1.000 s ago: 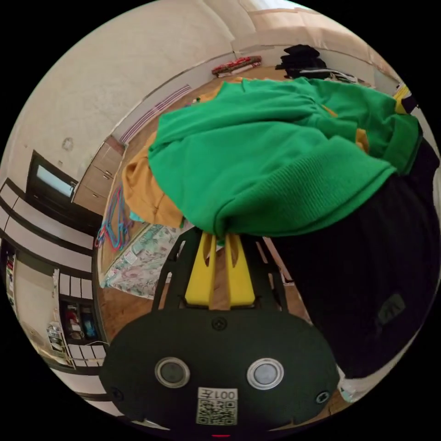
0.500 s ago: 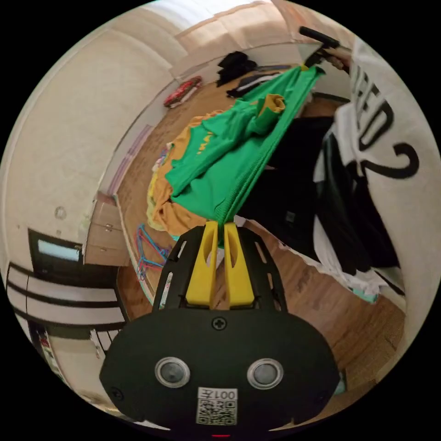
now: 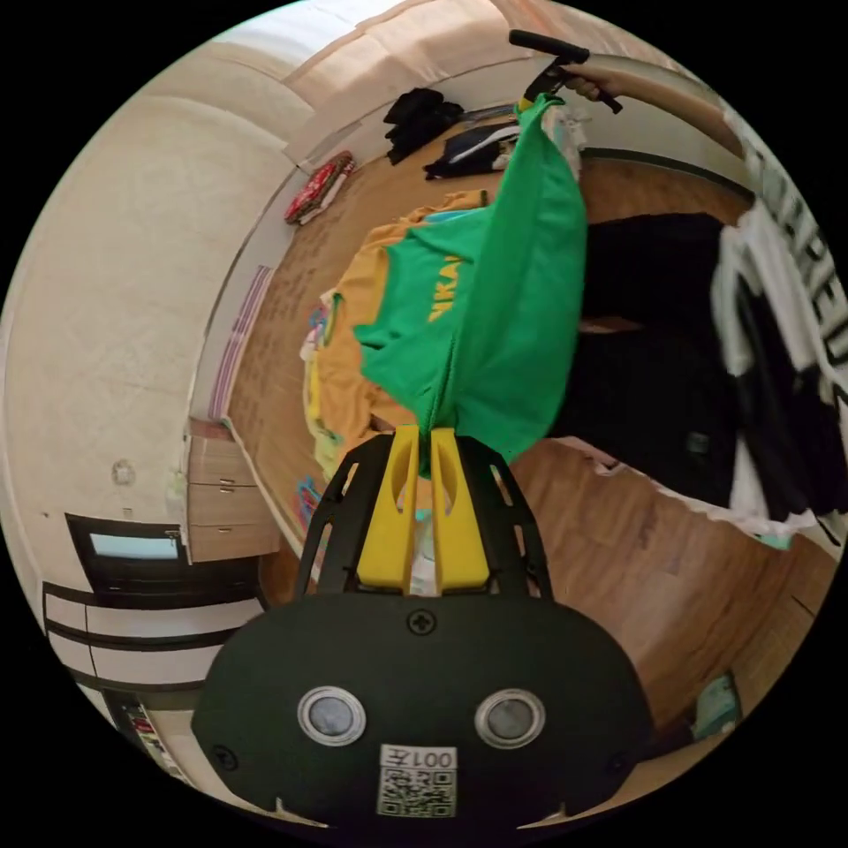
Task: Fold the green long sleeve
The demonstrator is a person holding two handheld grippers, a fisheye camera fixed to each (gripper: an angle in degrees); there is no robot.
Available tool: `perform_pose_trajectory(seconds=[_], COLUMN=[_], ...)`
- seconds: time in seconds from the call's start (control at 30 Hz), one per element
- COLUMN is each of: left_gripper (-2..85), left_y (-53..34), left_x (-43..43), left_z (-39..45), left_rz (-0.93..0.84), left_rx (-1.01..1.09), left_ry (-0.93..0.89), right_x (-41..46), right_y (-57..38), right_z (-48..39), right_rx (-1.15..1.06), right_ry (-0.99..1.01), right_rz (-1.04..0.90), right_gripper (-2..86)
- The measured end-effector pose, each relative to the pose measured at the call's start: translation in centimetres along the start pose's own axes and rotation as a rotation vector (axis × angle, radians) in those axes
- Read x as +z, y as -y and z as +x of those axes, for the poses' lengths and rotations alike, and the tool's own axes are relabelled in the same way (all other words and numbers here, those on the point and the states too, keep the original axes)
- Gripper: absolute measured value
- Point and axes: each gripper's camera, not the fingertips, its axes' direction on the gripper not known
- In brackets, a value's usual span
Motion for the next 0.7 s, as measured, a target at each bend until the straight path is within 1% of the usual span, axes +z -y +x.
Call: perform_pose_trajectory(seconds=[0.03, 0.1, 0.13, 0.2, 0.23, 0.3, 0.4, 0.47, 0.53, 0.6, 0.67, 0.7], left_gripper=[-0.4, -0.3, -0.3, -0.2, -0.1, 0.2, 1.5, 2.6, 3.5, 4.2, 3.1, 1.2], left_y=[0.6, 3.5, 4.2, 6.8, 7.3, 8.5, 8.1, 7.0, 5.5, 3.3, 1.6, 0.5], left_x=[0.9, 5.2, 6.6, 12.6, 14.2, 21.1, 28.4, 31.1, 32.2, 32.8, 32.9, 32.9], left_z=[-1.6, -7.3, -8.7, -13.5, -14.5, -17.7, -19.8, -21.2, -23.1, -25.9, -28.0, -29.3], left_rz=[-0.003, -0.053, -0.072, -0.146, -0.165, -0.261, -0.379, -0.404, -0.349, -0.275, -0.223, -0.194], left_rx=[-0.009, -0.018, -0.025, -0.066, -0.080, -0.152, -0.239, -0.302, -0.392, -0.497, -0.573, -0.618], left_ry=[0.019, 0.081, 0.088, 0.074, 0.068, -0.009, -0.136, -0.219, -0.291, -0.389, -0.426, -0.453], right_x=[0.6, 3.6, 4.6, 9.1, 10.4, 15.8, 21.7, 23.3, 23.5, 23.0, 22.6, 22.4], right_y=[1.6, 8.1, 9.7, 15.4, 16.7, 20.6, 23.2, 24.0, 24.5, 25.2, 25.7, 26.0], right_z=[0.2, 1.3, 1.7, 4.0, 4.7, 8.1, 12.4, 14.4, 16.1, 18.6, 20.1, 20.6], right_rx=[-0.018, -0.050, -0.056, -0.049, -0.042, -0.008, 0.043, 0.081, 0.110, 0.159, 0.188, 0.196], right_ry=[-0.044, -0.185, -0.214, -0.351, -0.384, -0.460, -0.408, -0.360, -0.302, -0.161, -0.064, -0.024], right_rz=[-0.001, 0.000, -0.003, -0.026, -0.037, -0.079, -0.171, -0.175, -0.129, -0.083, -0.061, -0.063], right_gripper=[1.1, 1.1, 1.1, 1.1, 1.1, 1.3, 1.6, 1.7, 1.9, 2.1, 2.4, 2.7])
